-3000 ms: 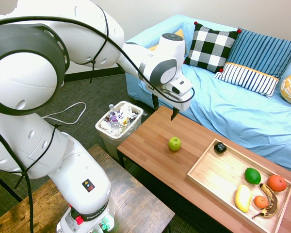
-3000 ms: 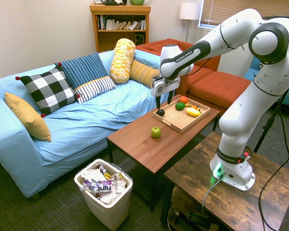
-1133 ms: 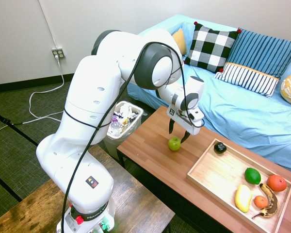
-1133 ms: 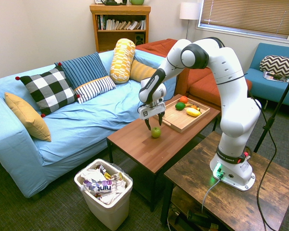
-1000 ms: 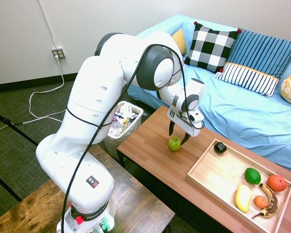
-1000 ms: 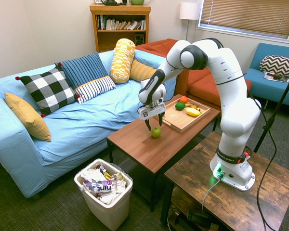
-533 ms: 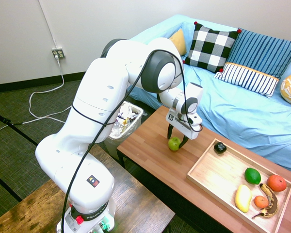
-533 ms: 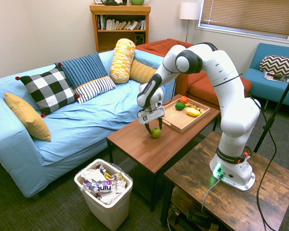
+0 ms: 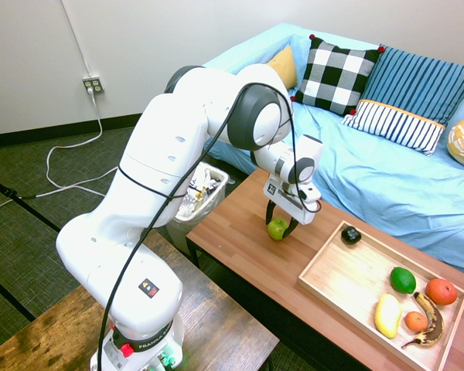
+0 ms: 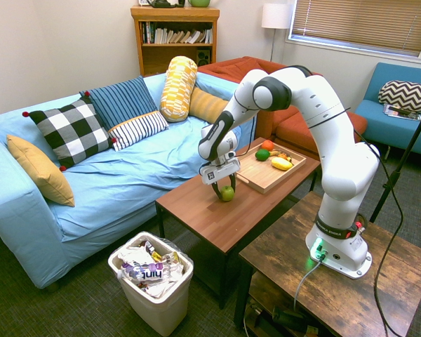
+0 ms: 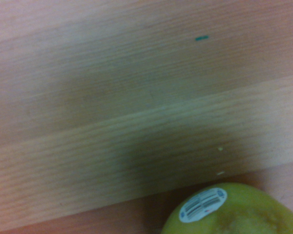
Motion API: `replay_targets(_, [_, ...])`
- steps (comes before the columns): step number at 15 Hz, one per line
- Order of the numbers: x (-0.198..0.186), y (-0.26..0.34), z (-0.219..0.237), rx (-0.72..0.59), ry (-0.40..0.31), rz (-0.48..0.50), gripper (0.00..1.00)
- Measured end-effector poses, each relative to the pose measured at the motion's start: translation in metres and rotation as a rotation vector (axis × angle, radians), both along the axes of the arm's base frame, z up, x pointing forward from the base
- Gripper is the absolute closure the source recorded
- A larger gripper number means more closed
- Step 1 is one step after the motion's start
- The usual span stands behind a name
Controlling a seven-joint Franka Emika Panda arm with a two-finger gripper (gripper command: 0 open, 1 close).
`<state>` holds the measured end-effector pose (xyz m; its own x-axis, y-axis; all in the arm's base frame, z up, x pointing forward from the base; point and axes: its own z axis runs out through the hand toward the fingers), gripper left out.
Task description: Put the apple in the tray
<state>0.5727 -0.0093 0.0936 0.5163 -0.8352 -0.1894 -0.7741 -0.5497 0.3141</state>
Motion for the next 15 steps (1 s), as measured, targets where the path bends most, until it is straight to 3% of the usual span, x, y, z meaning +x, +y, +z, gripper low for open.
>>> replay_targets(5, [0.017,-0.008,0.022,-0.001,-0.048,-0.016,1.00])
replay_targets(9, [0.039,-0.045,0.087,-0.006,-0.143,-0.071,1.00])
replay_targets(12, [0.046,-0.103,0.136,-0.015,-0.229,-0.174,1.00])
replay_targets(15, [0.035,-0.176,0.149,-0.023,-0.262,-0.306,1.00])
